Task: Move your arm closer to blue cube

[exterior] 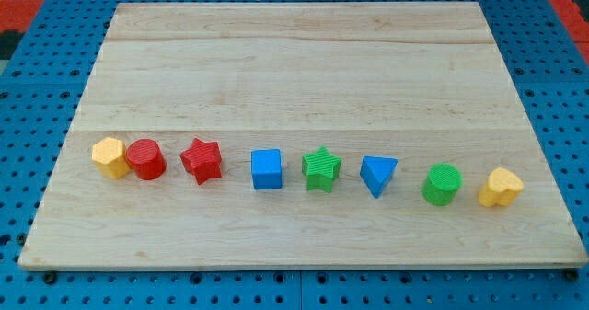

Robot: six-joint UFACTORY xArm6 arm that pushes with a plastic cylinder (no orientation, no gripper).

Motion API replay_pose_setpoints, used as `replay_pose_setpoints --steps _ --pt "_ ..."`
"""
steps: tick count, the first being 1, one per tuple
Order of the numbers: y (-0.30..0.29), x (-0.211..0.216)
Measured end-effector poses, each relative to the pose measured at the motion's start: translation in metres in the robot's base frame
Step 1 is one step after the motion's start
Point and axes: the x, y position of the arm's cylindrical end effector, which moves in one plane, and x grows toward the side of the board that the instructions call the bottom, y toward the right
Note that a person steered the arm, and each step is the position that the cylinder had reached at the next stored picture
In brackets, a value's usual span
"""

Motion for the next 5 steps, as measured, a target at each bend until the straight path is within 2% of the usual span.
replay_pose_setpoints --steps 2,3,4,5 --pt "0.000 -0.001" --pt "0.003 -0.038" --pt "-0.051 -0.043" --pt "-0.141 -0.039"
